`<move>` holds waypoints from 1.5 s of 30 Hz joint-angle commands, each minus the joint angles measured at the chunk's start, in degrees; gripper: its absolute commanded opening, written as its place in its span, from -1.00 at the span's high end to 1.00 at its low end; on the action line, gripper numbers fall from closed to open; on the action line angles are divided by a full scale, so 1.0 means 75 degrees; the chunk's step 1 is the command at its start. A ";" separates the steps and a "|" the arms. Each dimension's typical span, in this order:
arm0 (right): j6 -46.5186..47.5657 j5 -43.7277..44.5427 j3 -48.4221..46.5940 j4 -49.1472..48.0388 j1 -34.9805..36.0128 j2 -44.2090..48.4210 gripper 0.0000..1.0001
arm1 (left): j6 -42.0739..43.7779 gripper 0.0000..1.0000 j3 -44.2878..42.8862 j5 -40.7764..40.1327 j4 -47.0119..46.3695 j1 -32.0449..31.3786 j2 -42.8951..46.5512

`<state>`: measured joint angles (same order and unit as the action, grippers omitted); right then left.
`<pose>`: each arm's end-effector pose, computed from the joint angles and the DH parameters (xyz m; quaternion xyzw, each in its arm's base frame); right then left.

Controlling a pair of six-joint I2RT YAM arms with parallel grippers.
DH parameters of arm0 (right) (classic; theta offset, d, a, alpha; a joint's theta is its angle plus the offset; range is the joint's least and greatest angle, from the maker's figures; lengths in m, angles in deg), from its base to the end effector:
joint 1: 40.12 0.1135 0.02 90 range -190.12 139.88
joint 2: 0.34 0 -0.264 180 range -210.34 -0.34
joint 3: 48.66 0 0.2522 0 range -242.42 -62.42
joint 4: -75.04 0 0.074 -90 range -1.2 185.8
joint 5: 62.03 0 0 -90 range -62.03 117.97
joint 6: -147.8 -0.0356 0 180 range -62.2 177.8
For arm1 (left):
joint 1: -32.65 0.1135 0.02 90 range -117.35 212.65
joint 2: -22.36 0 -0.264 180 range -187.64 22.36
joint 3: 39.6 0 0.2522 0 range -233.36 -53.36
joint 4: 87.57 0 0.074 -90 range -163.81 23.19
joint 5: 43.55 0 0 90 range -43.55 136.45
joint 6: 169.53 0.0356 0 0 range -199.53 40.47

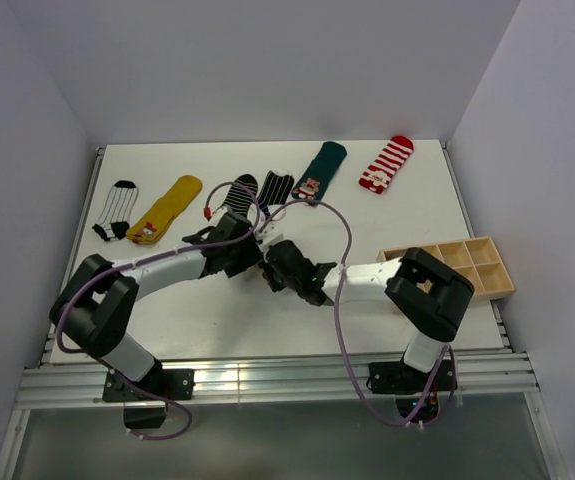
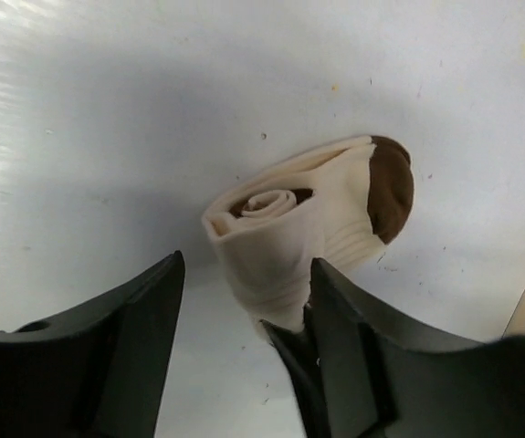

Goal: Roll the socks
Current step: Roll the sock at the center of the board.

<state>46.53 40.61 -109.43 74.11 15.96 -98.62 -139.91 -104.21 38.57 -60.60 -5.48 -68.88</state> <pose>0.1992 0.2823 0.1564 -0.2927 0.8397 0.1659 0.4263 0.2516 -0.1913 0.1764 -0.2039 0.9258 -0.1935 0.2528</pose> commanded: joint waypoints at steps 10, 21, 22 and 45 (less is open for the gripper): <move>-0.0630 -0.5396 -0.0365 0.0695 -0.2142 -0.0255 1.00 | 0.0035 -0.38 0.1926 0.0347 -0.1419 0.0654 0.2801; -0.2200 -0.8153 -0.0705 -0.0231 -0.2953 -0.1438 1.00 | -0.0246 -0.34 0.3463 0.1179 -0.4256 0.0631 0.2347; -0.2386 -0.8259 -0.0729 -0.0348 -0.2976 -0.1601 1.00 | -0.0293 -0.34 0.3475 0.1237 -0.4339 0.0631 0.2252; -0.1709 -0.6179 -0.0448 0.0448 -0.2965 -0.0538 0.10 | 0.0022 0.20 0.1276 0.0313 -0.0890 0.0443 0.0342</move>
<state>29.03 -15.32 -114.13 73.80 -7.45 -107.88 -142.71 -89.99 44.47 -80.27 -2.07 -64.97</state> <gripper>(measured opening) 0.432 0.414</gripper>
